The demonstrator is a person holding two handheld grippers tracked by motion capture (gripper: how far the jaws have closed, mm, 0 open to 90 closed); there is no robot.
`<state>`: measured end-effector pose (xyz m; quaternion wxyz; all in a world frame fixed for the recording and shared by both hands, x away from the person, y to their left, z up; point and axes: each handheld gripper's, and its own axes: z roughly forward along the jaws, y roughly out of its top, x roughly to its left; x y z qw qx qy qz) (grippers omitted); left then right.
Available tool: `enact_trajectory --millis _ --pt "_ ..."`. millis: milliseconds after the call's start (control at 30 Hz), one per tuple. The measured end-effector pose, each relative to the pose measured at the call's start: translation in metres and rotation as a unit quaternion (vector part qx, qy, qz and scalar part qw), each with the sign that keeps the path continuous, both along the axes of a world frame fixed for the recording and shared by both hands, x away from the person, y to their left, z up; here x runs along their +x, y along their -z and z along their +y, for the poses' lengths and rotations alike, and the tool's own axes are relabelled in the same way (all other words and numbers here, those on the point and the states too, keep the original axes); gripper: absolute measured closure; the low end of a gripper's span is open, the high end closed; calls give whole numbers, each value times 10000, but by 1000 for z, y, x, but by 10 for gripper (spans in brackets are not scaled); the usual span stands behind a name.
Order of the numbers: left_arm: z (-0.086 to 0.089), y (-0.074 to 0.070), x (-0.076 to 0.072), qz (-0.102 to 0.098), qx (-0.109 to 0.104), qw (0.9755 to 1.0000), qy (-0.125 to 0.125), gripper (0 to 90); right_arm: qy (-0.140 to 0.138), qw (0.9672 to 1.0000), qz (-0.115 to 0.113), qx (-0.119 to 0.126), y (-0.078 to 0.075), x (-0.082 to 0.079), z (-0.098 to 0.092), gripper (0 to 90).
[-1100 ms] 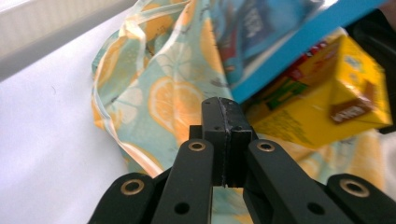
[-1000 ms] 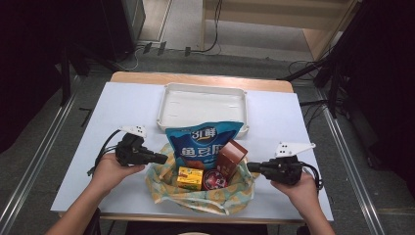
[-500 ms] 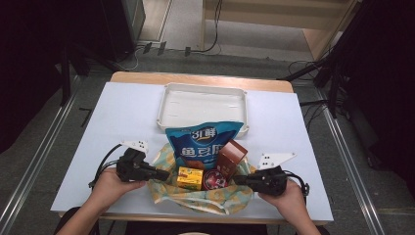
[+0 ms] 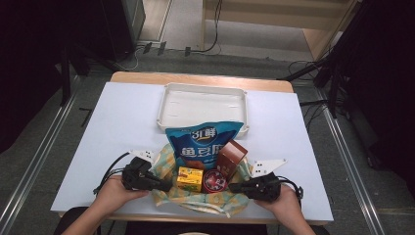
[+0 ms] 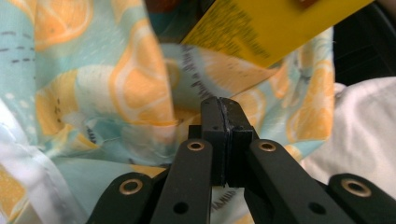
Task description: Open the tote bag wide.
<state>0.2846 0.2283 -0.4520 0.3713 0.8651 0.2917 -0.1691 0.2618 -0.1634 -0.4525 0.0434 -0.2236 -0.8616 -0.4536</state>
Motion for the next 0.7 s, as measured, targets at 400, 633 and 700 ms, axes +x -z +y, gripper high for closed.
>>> enact_trajectory --millis 400,633,700 --pt "-7 19 21 121 100 9999 42 900 -221 9992 -60 -322 24 15 4 900" --pt "-8 21 27 154 105 9998 36 900 -287 9984 -40 -478 30 18 7 900" --pt "-7 21 27 74 115 9999 18 900 -309 9982 -69 -502 31 19 7 900"
